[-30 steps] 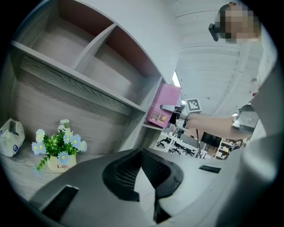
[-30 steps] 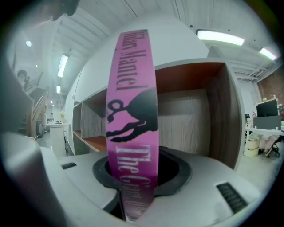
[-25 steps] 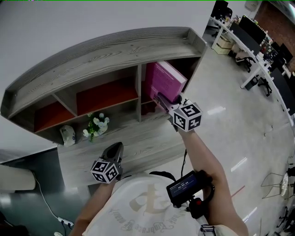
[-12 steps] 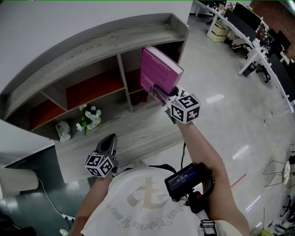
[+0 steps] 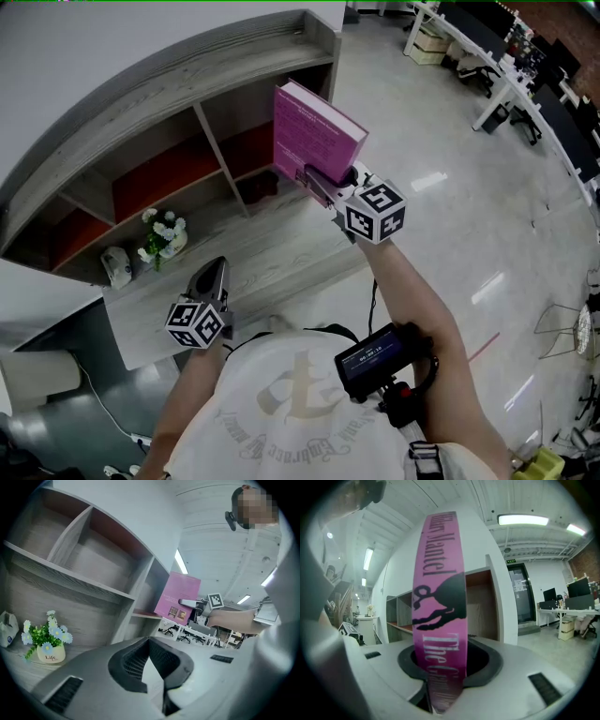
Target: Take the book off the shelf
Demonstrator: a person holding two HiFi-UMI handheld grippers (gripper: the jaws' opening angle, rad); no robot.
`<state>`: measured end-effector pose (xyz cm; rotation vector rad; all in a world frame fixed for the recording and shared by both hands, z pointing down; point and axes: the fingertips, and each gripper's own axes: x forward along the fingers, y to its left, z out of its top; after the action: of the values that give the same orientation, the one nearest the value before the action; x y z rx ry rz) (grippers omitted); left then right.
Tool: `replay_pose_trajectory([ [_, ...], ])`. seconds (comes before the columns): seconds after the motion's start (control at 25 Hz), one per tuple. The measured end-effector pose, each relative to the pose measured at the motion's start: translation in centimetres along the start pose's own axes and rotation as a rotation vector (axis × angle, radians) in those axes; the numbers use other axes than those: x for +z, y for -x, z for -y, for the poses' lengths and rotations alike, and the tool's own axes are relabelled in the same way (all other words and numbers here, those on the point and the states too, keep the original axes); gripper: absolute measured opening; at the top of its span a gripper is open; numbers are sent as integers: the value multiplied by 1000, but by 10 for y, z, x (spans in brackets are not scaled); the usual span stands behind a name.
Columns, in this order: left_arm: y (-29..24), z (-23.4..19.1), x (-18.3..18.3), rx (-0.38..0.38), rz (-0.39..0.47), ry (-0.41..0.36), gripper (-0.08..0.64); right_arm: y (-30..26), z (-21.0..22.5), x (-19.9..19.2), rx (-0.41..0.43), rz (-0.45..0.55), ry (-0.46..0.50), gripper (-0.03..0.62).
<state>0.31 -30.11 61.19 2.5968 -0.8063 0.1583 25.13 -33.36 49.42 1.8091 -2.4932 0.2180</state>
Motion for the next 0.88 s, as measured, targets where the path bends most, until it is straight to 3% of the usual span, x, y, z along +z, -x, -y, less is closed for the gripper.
replay_pose_trajectory([
  [0.4,-28,53,-5,-49,-20,-15,2,57,5,-9,82,23,11,149],
  [0.88,-45,103,-13,-70,-37,-42,2,117,14,-49,103,-13,2,147],
])
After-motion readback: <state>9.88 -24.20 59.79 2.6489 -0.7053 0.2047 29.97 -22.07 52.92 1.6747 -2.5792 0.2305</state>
